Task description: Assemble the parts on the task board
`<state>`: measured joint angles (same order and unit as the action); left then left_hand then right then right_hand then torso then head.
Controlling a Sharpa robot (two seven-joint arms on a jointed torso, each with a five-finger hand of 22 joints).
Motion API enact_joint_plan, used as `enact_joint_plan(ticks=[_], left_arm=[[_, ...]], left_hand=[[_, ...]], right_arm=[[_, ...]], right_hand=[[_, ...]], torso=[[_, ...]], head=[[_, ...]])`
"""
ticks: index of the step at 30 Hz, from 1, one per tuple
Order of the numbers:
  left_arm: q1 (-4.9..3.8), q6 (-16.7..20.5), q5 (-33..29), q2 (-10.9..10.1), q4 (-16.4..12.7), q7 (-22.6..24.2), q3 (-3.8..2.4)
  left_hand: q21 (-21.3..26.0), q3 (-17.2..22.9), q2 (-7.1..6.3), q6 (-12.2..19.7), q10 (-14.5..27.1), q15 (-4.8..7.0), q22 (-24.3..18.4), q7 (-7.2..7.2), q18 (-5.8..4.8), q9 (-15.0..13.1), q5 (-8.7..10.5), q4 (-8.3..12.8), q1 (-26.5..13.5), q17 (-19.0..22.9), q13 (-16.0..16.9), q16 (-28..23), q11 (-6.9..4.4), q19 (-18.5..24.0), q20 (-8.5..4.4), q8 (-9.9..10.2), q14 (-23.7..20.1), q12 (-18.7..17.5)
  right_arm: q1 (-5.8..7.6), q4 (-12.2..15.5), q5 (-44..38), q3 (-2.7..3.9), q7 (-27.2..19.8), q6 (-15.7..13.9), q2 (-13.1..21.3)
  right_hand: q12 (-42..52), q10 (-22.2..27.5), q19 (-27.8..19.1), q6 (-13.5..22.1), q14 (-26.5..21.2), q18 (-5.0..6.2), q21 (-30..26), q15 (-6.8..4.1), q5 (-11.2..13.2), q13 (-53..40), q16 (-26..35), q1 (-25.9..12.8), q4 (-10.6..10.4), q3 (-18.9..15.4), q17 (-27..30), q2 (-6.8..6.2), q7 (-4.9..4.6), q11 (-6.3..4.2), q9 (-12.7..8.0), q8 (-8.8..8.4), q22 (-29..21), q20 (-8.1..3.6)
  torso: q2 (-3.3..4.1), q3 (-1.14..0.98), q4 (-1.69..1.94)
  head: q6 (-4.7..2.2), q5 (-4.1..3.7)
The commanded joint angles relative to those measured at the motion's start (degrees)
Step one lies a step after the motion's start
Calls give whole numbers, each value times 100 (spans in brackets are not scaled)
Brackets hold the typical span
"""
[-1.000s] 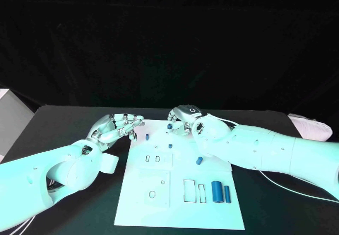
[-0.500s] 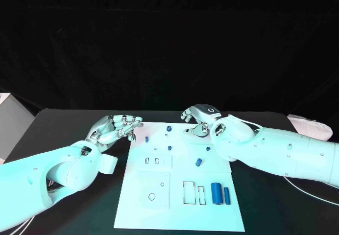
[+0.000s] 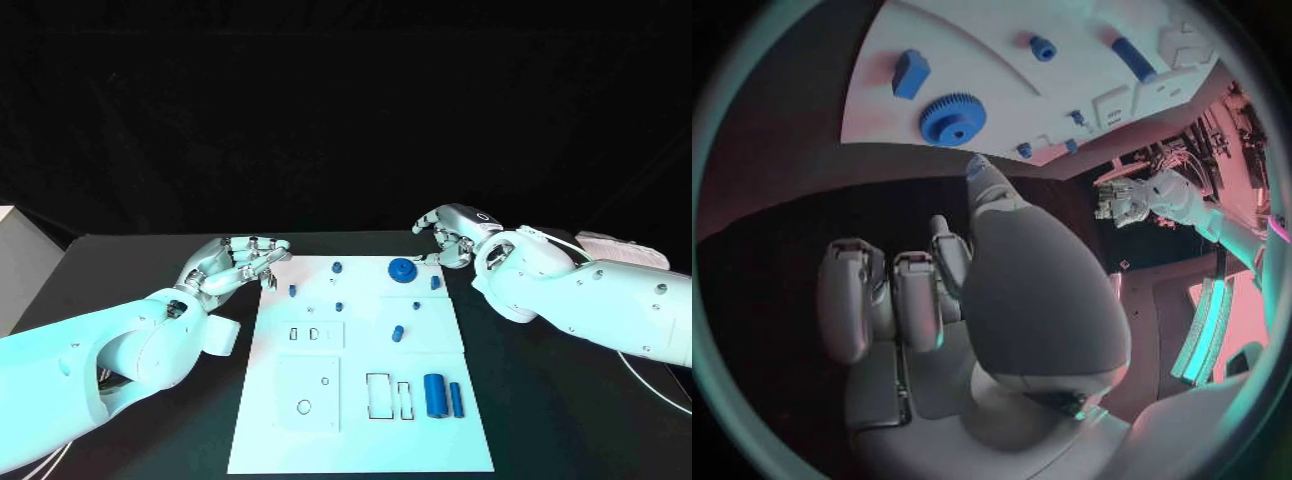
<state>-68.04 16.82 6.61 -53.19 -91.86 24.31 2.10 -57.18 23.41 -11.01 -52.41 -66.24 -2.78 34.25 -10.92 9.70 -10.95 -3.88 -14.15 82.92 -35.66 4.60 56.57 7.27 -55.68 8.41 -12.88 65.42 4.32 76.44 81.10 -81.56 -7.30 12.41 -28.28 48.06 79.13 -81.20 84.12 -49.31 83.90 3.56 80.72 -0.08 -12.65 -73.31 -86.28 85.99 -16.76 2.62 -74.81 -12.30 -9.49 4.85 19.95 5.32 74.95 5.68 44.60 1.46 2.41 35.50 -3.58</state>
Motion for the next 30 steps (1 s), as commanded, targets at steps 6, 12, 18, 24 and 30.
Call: enact_joint_plan(ticks=[6, 12, 18, 24, 30], left_arm=[[-3, -101, -37, 28, -8, 79, -3], [-2, -98, -37, 34, 0, 86, -3], [-2, -100, -38, 43, 7, 81, -3], [-2, -101, -38, 49, 13, 74, -3], [-2, -103, -38, 52, 15, 69, -3]], left_hand=[[-26, 41, 9, 40, 55, -12, 10, -16, 82, -9, 33, 13, -24, 10, -4, 33, -5, 60, 2, 33, -23, -27], [-26, 41, 9, 40, 55, -12, 10, -16, 82, -9, 33, 13, -24, 10, -4, 33, -5, 60, 2, 33, -23, -27], [-26, 41, 9, 40, 55, -12, 10, -16, 82, -9, 33, 13, -24, 10, -4, 33, -5, 60, 2, 33, -23, -27], [-26, 41, 9, 40, 55, -12, 10, -16, 82, -9, 33, 13, -24, 10, -4, 33, -5, 60, 2, 33, -23, -27], [-26, 41, 9, 40, 55, -12, 10, -16, 82, -9, 33, 13, -24, 10, -4, 33, -5, 60, 2, 33, -23, -27]], right_arm=[[-56, -187, 158, -1, 29, 827, -29], [-103, -309, 257, -1, 254, 814, -148], [-117, -343, 492, -1, 337, 771, -268], [-126, -413, 593, -1, 353, 752, -400], [-139, -479, 630, -1, 356, 760, -469]], right_hand=[[881, -633, 210, 70, 485, -168, 309, 116, 28, -1349, -211, -209, -1, -100, -907, 7, -101, 71, 34, 77, 763, 114], [1087, -880, 375, -12, 531, -248, 588, 128, 9, -1669, -282, -314, 3, -59, -1144, 79, -90, 73, 77, 191, 1098, 135], [1087, -880, 427, -50, 541, -274, 674, 122, -49, -1669, -296, -316, 8, -6, -1193, 119, -78, 63, 95, 242, 1201, 131], [1087, -880, 452, -104, 545, -287, 715, 113, -92, -1669, -302, -323, 14, 53, -1215, 168, -62, 50, 113, 295, 1250, 125], [1087, -880, 465, -161, 546, -294, 737, 101, -131, -1669, -305, -324, 19, 109, -1223, 209, -44, 35, 128, 341, 1277, 117]], torso=[[6, 1, 10], [16, 1, 26], [23, -3, 42], [42, -12, 47], [40, -11, 46]], head=[[36, -30], [75, -53], [89, -40], [91, -54], [114, -45]])
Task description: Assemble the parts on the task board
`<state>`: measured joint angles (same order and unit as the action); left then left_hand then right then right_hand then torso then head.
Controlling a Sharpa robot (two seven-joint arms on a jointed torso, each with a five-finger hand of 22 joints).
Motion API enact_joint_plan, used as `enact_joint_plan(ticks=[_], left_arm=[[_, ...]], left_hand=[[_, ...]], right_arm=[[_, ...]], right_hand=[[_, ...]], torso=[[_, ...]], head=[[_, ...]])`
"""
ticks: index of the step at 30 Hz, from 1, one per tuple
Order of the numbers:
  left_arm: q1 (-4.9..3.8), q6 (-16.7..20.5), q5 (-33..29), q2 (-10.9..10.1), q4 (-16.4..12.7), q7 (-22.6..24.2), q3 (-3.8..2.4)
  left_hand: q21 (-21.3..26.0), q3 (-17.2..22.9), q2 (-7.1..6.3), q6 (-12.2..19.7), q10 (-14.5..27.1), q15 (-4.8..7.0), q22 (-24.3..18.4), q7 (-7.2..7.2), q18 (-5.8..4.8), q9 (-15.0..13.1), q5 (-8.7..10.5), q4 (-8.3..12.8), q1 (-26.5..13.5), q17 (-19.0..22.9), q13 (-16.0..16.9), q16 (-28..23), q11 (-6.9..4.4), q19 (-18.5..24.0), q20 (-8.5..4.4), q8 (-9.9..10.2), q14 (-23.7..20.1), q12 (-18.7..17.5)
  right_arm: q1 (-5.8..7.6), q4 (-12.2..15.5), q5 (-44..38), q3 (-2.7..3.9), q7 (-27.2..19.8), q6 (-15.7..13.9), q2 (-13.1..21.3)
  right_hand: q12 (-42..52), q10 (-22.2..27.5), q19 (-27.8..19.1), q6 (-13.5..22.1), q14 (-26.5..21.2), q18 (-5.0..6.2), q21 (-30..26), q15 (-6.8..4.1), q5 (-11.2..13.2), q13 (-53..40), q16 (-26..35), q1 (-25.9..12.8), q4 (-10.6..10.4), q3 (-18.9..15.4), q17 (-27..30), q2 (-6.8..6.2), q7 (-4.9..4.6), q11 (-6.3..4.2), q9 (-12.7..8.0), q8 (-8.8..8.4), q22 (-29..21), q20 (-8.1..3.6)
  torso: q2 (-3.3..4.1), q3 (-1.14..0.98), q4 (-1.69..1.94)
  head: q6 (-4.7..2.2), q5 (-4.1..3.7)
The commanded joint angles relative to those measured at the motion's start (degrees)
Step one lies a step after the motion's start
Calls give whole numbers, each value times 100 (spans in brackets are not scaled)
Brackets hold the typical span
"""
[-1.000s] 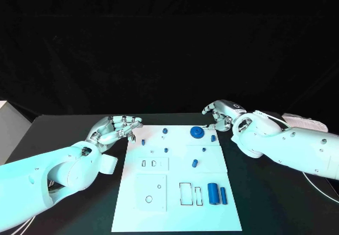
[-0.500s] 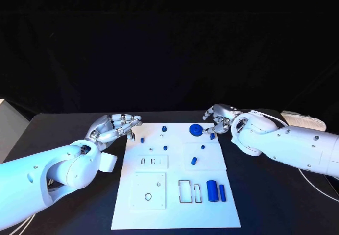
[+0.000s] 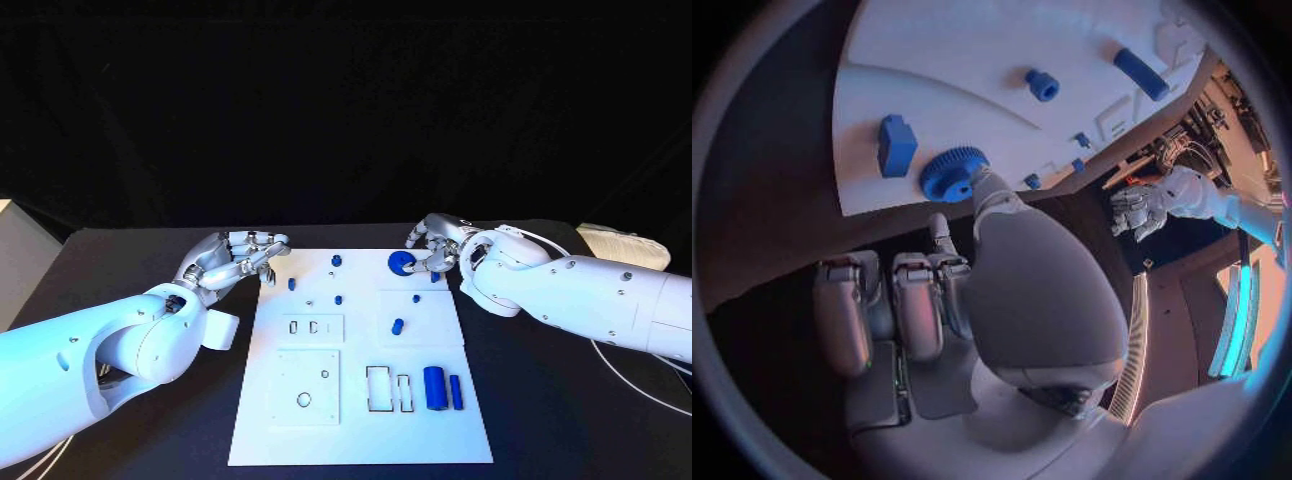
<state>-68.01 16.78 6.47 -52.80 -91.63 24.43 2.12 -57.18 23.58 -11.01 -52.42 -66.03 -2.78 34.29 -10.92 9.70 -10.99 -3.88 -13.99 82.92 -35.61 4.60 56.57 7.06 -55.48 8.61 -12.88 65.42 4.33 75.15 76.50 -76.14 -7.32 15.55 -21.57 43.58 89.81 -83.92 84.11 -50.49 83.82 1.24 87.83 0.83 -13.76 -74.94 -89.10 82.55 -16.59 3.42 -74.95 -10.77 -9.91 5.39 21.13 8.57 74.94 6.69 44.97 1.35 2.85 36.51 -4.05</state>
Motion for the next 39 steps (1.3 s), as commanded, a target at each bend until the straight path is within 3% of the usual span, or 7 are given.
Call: enact_joint_plan(ticks=[1, 22, 25, 27, 32, 39], left_arm=[[-5, -99, -24, 13, -7, 56, -4], [-5, -103, -23, 23, 0, 37, -5], [-5, -103, -23, 24, 2, 37, -5], [-5, -102, -23, 24, 4, 36, -5], [-5, -102, -22, 21, 4, 31, -5], [-5, -109, -22, 18, 5, 14, -5]], left_hand=[[-26, 25, 9, 41, 35, -12, 6, -16, 82, -6, 33, -4, -24, 6, -3, 33, 16, 40, -18, 33, -23, -27], [-52, 44, 12, 40, 35, -11, 22, -15, 83, -15, 33, 11, -28, 13, -1, 43, 14, 58, -16, 29, -26, -20], [-52, 44, 12, 40, 35, -11, 22, -15, 83, -15, 33, 11, -28, 13, -1, 43, 14, 58, -16, 29, -26, -20], [-52, 44, 12, 40, 35, -11, 22, -15, 83, -15, 33, 11, -28, 13, -1, 43, 14, 58, -16, 29, -26, -20], [-52, 44, 12, 40, 35, -11, 22, -15, 83, -15, 33, 11, -28, 13, -1, 43, 14, 58, -16, 29, -26, -20], [-61, 50, 12, 43, 39, -12, 27, -17, 84, -18, 33, 15, -32, 16, -1, 46, 15, 65, -15, 29, -27, -19]], right_arm=[[-11, -26, 90, 1, 40, 96, -30], [-59, -109, 65, -2, 36, 206, -144], [-61, -108, 58, -3, 27, 193, -150], [-62, -107, 51, -3, 18, 179, -153], [-63, -105, 28, -3, -21, 90, -157], [-67, -57, -164, -3, -34, -191, -161]], right_hand=[[19, -608, 468, -53, 554, -63, 30, 9, -23, -1506, -23, 19, 3, 35, -1211, 59, 1, -21, 12, 22, 1283, 14], [19, -608, 495, -177, 559, -76, 73, -20, -43, -1506, -29, 65, 19, 149, -1232, 109, 38, -54, 32, 94, 1336, -9], [19, -608, 497, -280, 559, -78, 78, -44, -58, -1506, -30, 125, 30, 253, -1236, 157, 67, -79, 41, 140, 1343, -29], [19, -608, 503, -412, 557, -81, 88, -87, 106, -1506, -27, 212, 34, 457, -1224, 211, 112, -120, 37, 172, 1355, -68], [19, -608, 506, -752, 555, -83, 94, -192, 51, -1506, -24, 306, 54, 879, -1217, 330, 237, -230, 44, 283, 1364, -156], [19, -608, 524, -922, 555, -92, 119, -259, 28, -1506, -22, 274, 79, 1119, -1215, 293, 318, -305, 53, 357, 1395, -223]], torso=[[1, -3, 2], [6, -13, -1], [3, -15, -1], [2, -16, -1], [7, -13, -4], [9, -12, 1]], head=[[18, 3], [66, -1], [68, 1], [71, 2], [68, 4], [63, 1]])
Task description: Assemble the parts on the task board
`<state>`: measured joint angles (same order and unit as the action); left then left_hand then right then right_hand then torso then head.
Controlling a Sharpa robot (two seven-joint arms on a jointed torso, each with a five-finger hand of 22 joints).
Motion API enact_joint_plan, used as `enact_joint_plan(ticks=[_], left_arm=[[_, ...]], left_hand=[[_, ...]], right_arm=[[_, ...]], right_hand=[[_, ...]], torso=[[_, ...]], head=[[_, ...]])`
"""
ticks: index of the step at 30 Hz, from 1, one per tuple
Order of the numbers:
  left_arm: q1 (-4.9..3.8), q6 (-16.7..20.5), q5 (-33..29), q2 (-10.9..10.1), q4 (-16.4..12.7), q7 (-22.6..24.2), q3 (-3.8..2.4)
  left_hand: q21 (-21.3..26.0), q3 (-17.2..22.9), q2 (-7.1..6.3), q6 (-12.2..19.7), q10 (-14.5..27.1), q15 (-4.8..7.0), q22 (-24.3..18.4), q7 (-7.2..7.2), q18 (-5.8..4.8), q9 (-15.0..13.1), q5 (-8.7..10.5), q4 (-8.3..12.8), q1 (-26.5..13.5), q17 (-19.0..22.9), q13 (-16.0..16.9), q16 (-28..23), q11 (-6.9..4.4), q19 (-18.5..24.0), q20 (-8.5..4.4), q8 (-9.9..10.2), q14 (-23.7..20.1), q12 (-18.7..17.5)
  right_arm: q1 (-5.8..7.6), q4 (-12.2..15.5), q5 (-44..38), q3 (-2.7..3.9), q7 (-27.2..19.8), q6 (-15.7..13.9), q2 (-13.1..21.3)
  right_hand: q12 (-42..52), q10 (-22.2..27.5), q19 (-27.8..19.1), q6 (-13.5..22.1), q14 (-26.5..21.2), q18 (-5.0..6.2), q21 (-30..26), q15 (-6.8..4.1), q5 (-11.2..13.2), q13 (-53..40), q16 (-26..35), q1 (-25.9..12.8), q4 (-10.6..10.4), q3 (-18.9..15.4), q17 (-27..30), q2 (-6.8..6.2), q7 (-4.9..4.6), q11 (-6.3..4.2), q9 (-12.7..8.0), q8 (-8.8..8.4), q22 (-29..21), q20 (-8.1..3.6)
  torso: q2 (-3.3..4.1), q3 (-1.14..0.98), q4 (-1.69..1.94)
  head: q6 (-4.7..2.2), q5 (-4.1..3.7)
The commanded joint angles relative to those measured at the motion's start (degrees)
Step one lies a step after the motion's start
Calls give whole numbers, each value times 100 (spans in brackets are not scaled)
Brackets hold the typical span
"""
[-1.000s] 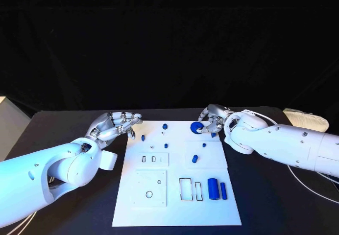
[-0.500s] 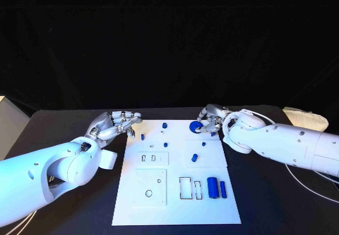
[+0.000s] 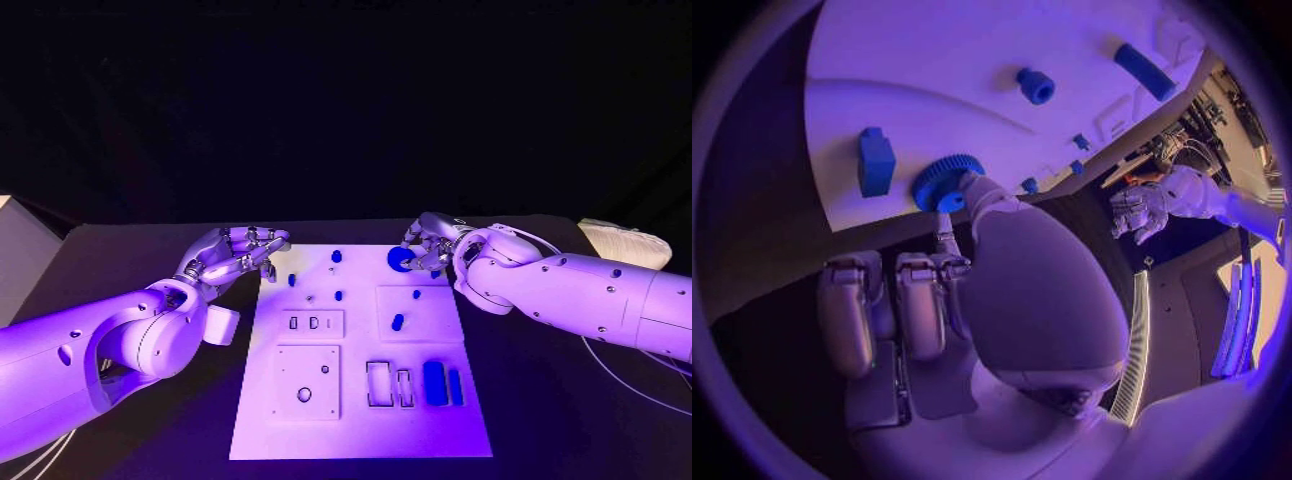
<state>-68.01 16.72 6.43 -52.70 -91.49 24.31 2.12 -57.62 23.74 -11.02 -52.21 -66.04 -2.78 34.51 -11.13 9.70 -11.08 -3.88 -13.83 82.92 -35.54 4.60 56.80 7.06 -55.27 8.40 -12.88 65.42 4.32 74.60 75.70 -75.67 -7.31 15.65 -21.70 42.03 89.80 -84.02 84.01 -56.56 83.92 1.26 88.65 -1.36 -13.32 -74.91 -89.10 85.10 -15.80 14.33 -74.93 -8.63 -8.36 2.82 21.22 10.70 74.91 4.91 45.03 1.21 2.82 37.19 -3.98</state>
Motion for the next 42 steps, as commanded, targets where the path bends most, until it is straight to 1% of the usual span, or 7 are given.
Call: enact_joint_plan(ticks=[1, 11, 17, 20, 26, 30, 42], left_arm=[[-5, -103, -18, 8, -8, 24, -5], [-5, -110, -18, 10, -5, 10, -5], [-5, -115, -19, 9, -5, -3, -5], [-5, -116, -19, 10, -6, -5, -5], [-6, -121, -19, 24, -8, -10, -5], [-6, -125, -19, 31, -11, -13, -5], [-7, -129, -19, 35, -26, -21, -5]], left_hand=[[-16, 34, 12, 22, 39, -12, 5, 4, 84, -9, 33, -1, -32, 8, -1, 23, 15, 44, 6, 29, -27, -19], [-20, 35, 9, 26, 43, -12, 7, 2, 84, -9, 33, 1, -34, 10, -1, 24, 17, 47, 7, 31, -28, -20], [-26, 36, 5, 33, 50, -14, 11, -2, 83, -10, 34, 3, -39, 12, -2, 26, 20, 51, 8, 34, -29, -21], [-26, 36, 5, 33, 50, -14, 11, -2, 83, -10, 34, 3, -39, 12, -2, 26, 20, 51, 8, 34, -29, -21], [-30, 38, 5, 37, 54, -15, 13, -4, 83, -11, 34, 4, -41, 13, -2, 28, 21, 54, 8, 35, -29, -22], [-30, 38, 5, 37, 54, -15, 13, -4, 83, -11, 34, 4, -41, 13, -2, 28, 21, 54, 8, 35, -29, -22], [-34, 45, 7, 39, 58, -16, 15, -4, 83, -12, 32, 9, -38, 15, -3, 29, 22, 57, 9, 36, -30, -23]], right_arm=[[-13, 32, -245, -5, -41, -218, -7], [-22, 156, -504, -5, -45, -618, -10], [-20, 419, -587, -3, -46, -723, -12], [-15, 557, -659, -3, 10, -714, -75], [-11, 702, -767, -6, 143, -614, -383], [-11, 681, -814, -17, 183, -552, -567], [-36, 520, -899, -38, 253, -456, -919]], right_hand=[[20, -598, 536, -332, 546, -94, 41, -49, -19, -1509, -23, 16, 7, 61, -1221, 70, 173, -56, 46, 153, 1403, -54], [20, -598, 551, -374, 549, -102, 64, -75, -45, -1509, -25, 3, 42, 197, -1231, 36, 199, -85, 48, 176, 1428, -82], [20, -598, 558, -375, 550, -106, 74, -78, -58, -1509, -26, -6, 46, 223, -1236, 27, 201, -88, 47, 177, 1441, -86], [20, -598, 568, -377, 550, -111, 89, -78, -62, -1509, -26, -15, 45, 232, -1236, 22, 201, -88, 47, 178, 1458, -88], [20, -598, 586, -400, 547, -119, 115, -84, -53, -1509, -22, -122, 18, 282, -1224, -31, 211, -98, 50, 193, 1487, -97], [20, -598, 585, -397, 547, -119, 113, -86, -48, -1509, -22, -142, 12, 292, -1222, -40, 211, -98, 49, 192, 1485, -98], [20, -598, 585, -384, 548, -119, 114, -86, -40, -1509, -23, -171, 7, 308, -1227, -58, 209, -97, 45, 186, 1485, -100]], torso=[[1, 4, 4], [-4, 5, 5], [-7, 8, -3], [-3, 4, -3], [0, 16, 13], [6, 20, 21], [10, 10, 2]], head=[[-8, -4], [-30, 17], [-38, 28], [-47, 41], [-61, 53], [-64, 58], [-52, 99]])
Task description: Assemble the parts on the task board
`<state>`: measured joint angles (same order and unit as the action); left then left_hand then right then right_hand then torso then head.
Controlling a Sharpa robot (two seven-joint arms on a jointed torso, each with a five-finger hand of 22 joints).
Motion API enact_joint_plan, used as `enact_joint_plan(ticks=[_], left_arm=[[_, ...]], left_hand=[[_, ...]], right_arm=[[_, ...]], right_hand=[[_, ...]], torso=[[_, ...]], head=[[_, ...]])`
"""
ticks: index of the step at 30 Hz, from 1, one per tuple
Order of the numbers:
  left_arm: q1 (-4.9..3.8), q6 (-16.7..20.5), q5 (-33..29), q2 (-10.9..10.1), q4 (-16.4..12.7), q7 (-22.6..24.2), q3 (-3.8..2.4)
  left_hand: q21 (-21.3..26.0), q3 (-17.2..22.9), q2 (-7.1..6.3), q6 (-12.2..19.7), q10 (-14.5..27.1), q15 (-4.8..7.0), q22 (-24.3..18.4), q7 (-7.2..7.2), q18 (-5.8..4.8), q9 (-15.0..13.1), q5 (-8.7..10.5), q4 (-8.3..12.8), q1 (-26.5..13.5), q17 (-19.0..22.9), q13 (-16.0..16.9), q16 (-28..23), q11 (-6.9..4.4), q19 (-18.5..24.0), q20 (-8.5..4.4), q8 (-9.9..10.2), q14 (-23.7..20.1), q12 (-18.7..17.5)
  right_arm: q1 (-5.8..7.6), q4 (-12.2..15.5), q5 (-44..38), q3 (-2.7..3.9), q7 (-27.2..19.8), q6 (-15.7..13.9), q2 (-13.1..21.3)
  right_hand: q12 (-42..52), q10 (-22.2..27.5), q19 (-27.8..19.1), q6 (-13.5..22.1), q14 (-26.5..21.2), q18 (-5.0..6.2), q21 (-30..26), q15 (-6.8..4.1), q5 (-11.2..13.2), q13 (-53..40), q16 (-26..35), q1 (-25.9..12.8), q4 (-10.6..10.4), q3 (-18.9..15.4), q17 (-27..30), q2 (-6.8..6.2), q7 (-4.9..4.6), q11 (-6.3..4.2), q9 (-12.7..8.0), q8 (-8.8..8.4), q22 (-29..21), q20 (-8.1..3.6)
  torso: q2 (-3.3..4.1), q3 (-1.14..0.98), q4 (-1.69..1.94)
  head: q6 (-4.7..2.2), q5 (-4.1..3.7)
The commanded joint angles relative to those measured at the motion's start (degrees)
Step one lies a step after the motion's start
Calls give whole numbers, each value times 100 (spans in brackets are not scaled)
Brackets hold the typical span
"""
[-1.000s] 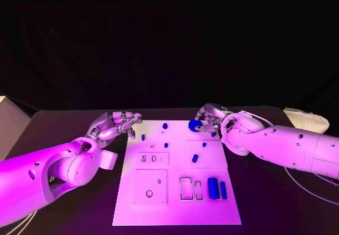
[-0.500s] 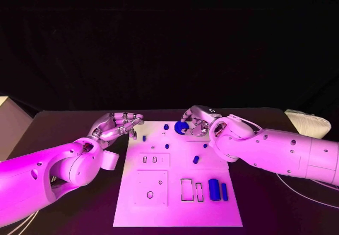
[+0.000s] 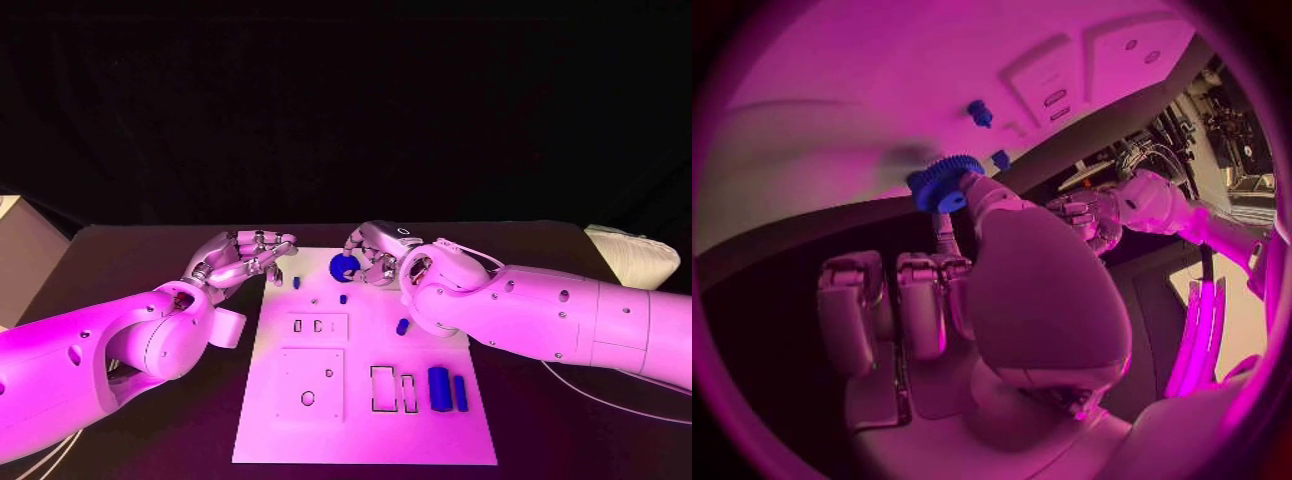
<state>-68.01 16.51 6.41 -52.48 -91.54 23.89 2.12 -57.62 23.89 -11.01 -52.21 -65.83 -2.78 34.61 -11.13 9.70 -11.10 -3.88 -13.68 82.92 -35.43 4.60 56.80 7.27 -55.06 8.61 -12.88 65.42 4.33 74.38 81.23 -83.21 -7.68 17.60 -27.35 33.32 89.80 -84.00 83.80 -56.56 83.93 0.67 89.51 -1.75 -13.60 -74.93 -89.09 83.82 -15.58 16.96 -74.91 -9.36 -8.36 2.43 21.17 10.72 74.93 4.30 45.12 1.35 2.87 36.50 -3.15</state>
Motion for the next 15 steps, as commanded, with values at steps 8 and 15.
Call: enact_joint_plan(ticks=[8, 15], left_arm=[[-7, -113, -17, 19, -23, 19, -5], [-7, -109, -17, 16, -21, 18, -5]], left_hand=[[-41, 39, 10, 42, 41, -16, 9, -4, 83, -11, 31, 3, -31, 7, -3, 32, 1, 42, -11, 37, -31, -22], [-41, 39, 10, 42, 41, -16, 9, -4, 83, -11, 31, 3, -31, 7, -3, 32, 1, 42, -11, 37, -31, -22]], right_arm=[[-92, -187, -181, -2, 67, 139, -244], [-115, -316, -227, -4, 98, 170, -319]], right_hand=[[20, -600, 602, -375, 545, -58, 21, -47, -9, -1507, -21, -57, -16, 56, -1219, 5, 206, -56, 48, 180, 1476, -39], [20, -600, 603, -366, 544, -58, 23, -46, -6, -1507, -19, -72, -18, 64, -1213, -6, 203, -54, 45, 175, 1478, -39]], torso=[[1, -9, 15], [8, -5, -3]], head=[[52, 46], [63, 59]])
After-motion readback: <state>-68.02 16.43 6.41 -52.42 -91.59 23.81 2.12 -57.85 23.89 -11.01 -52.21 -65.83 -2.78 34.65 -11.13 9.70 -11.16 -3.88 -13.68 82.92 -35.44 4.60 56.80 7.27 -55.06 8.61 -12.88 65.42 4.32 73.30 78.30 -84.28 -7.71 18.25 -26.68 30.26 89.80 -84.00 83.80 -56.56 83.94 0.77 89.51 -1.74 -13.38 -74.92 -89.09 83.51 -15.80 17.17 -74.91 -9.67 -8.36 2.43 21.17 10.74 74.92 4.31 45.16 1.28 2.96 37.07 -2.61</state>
